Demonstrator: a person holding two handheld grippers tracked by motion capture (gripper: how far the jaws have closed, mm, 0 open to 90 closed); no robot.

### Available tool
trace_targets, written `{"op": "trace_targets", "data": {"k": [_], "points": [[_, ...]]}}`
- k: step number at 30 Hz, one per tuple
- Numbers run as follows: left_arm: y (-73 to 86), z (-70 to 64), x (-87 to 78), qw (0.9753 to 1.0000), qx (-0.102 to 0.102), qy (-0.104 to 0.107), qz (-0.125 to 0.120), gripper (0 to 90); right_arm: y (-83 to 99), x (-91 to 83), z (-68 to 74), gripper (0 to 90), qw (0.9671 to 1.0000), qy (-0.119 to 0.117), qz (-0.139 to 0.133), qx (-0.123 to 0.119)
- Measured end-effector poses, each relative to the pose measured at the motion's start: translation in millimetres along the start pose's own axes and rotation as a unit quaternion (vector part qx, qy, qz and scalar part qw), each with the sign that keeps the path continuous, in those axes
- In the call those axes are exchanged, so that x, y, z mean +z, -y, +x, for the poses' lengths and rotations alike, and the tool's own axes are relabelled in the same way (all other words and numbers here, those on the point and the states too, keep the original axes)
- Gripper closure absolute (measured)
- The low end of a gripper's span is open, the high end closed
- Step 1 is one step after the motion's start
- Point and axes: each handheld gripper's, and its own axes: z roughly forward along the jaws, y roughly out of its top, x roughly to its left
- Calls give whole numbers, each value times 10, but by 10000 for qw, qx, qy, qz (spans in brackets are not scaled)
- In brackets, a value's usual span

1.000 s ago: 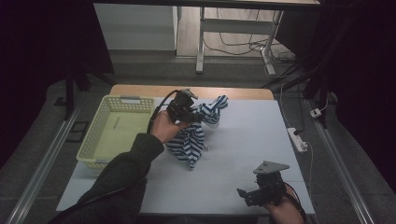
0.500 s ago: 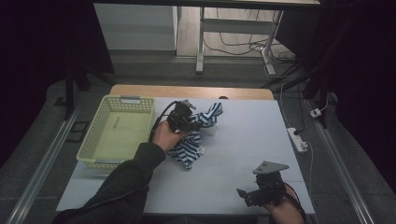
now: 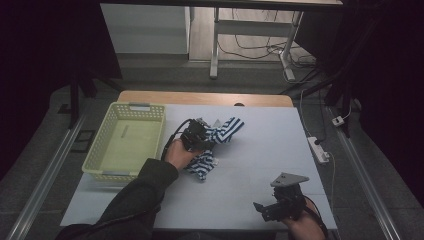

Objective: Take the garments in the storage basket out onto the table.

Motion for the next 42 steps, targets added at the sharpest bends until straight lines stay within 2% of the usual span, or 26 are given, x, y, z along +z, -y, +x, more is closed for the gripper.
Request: {"op": "trace_targets", "data": {"k": [8,18,22,26,36,39,42], "points": [[107,-1,218,9992,85,-16,396,665,0,2,3,9,10000,-7,7,-17],[107,13,211,9993,44,32,375,631,-1,4,4,9,10000,-8,19,-35],[86,6,199,9992,-33,-19,401,521,-1,4,3,9,10000,-10,16,-29],[66,14,164,9993,-61,25,377,428,-1,4,3,9,10000,-12,16,-25],[-14,-20,12,9998,12,9,191,243,-2,7,4,9,10000,-11,27,-29],[-37,-44,-35,9998,102,-13,188,204,-2,7,4,9,10000,-11,28,-31],[-53,-59,-93,9998,121,98,98,163,-3,7,5,9,10000,-11,31,-30]]}}
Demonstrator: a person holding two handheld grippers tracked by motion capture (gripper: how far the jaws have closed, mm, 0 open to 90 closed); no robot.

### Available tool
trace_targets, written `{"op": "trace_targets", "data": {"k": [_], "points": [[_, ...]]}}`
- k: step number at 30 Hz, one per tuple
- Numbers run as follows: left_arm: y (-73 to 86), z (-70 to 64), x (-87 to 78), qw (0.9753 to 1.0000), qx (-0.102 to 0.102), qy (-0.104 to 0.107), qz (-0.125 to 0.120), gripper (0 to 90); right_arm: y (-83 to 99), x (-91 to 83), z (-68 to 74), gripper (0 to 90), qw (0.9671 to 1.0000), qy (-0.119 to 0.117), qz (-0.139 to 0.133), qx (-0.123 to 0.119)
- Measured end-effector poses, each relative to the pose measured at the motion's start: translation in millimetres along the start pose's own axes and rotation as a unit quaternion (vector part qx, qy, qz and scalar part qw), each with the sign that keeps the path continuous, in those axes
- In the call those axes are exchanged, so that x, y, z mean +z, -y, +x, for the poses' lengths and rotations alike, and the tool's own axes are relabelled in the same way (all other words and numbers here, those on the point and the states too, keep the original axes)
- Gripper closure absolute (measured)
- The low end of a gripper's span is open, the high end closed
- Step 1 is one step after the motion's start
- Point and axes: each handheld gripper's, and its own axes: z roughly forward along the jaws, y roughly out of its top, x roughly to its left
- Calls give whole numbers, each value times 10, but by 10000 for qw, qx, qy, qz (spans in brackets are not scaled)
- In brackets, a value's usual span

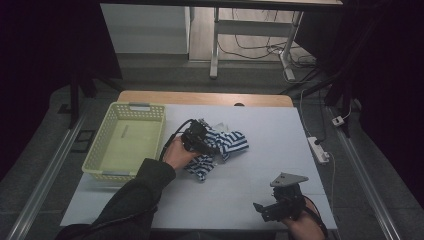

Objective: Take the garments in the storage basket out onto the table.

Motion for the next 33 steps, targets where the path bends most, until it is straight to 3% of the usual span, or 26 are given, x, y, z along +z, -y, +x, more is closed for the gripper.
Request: {"op": "trace_targets", "data": {"k": [5,12,22,33], "points": [[4,-26,-128,9996,24,141,-259,96,0,1,-1,9,10000,-1,5,-5],[47,-71,-282,9988,155,203,-424,3,-2,3,3,9,10000,-1,19,-8],[181,-137,-491,9976,284,324,-533,0,-3,6,4,9,10000,2,31,-9],[463,-140,-757,9956,128,552,-749,0,-3,6,4,9,10000,16,26,-8]]}}
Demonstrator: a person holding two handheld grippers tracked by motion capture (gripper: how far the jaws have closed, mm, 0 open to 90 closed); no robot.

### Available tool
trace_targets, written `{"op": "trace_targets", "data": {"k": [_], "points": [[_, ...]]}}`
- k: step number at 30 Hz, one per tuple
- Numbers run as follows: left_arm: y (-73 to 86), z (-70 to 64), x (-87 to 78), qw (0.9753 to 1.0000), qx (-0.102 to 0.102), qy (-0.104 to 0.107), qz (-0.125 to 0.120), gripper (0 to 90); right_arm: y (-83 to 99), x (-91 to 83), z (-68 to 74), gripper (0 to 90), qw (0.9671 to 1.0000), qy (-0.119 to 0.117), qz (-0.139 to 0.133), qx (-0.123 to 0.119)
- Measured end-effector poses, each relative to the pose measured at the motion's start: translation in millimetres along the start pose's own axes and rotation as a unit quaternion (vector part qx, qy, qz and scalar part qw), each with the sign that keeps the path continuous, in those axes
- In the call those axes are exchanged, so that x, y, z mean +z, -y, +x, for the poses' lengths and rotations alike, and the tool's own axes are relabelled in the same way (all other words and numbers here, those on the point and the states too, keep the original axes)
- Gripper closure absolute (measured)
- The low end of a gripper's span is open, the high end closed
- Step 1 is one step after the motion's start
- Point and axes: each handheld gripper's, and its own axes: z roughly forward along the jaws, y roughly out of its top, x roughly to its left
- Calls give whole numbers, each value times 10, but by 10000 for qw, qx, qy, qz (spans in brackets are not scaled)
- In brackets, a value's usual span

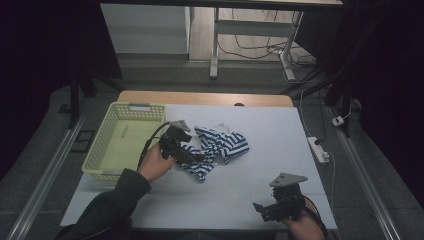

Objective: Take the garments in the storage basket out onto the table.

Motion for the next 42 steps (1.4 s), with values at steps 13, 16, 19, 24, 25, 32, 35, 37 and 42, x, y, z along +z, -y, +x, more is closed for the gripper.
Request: {"op": "trace_targets", "data": {"k": [13,16,19,24,25,32,35,37,42], "points": [[421,-49,-441,9996,-162,-12,-214,0,-2,2,4,10,10000,0,17,3],[517,-80,-549,9994,-198,-61,-272,0,-3,1,5,9,10000,2,17,4],[617,-101,-657,9991,-250,-105,-337,0,-3,2,6,9,10000,6,20,0],[794,-126,-821,9981,-383,-161,-449,0,-3,2,8,9,10000,9,15,-6],[820,-127,-842,9981,-386,-175,-452,0,-4,3,6,10,10000,13,17,-11],[1089,-157,-1048,9961,-601,-331,-549,0,-4,3,7,9,10000,11,22,-19],[1213,-167,-1137,9949,-724,-396,-584,0,-4,2,8,9,10000,20,29,-34],[1295,-178,-1194,9940,-788,-449,-606,0,-4,4,11,9,10000,15,27,-28],[1494,-205,-1331,9916,-944,-602,-647,0,-6,5,13,9,10000,10,42,-53]]}}
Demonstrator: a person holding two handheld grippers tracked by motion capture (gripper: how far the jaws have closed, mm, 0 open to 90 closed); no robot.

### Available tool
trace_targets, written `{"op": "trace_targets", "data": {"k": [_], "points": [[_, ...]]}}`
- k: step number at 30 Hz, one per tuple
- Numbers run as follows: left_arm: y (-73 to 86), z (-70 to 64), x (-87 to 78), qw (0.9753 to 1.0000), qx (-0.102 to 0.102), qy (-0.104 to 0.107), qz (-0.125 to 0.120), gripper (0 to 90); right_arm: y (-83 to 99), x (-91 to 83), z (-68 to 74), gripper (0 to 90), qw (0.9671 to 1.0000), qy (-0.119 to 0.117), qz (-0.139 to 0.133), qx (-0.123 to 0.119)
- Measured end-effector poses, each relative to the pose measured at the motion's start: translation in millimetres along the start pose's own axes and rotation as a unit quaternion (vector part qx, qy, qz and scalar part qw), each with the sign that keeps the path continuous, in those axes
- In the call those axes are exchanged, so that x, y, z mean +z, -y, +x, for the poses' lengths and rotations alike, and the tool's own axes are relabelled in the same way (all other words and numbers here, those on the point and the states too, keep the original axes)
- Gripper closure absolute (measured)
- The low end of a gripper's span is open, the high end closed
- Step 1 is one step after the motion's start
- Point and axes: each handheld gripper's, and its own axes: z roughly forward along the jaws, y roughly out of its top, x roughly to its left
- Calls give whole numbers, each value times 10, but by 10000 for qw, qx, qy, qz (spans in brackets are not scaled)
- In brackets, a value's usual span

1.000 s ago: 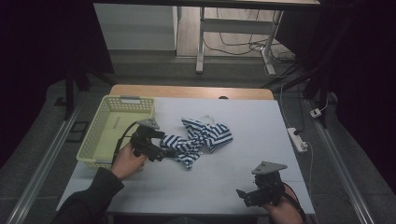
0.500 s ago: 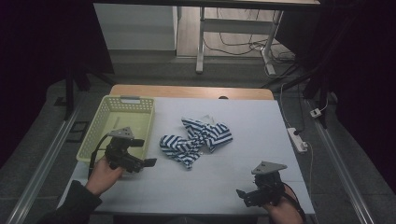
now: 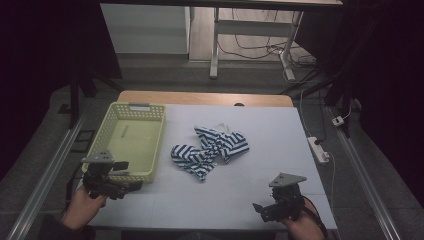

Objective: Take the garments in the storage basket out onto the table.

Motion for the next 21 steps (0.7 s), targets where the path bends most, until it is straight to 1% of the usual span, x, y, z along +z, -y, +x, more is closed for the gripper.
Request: {"op": "trace_targets", "data": {"k": [7,11,21], "points": [[218,45,-212,9995,-215,-195,-128,0,-1,2,1,10,10000,-2,5,-5],[330,57,-306,9989,-315,-296,-185,0,-1,3,2,10,10000,-4,6,-11],[608,102,-503,9961,-619,-569,-268,0,-5,4,8,10,10000,7,11,-12]]}}
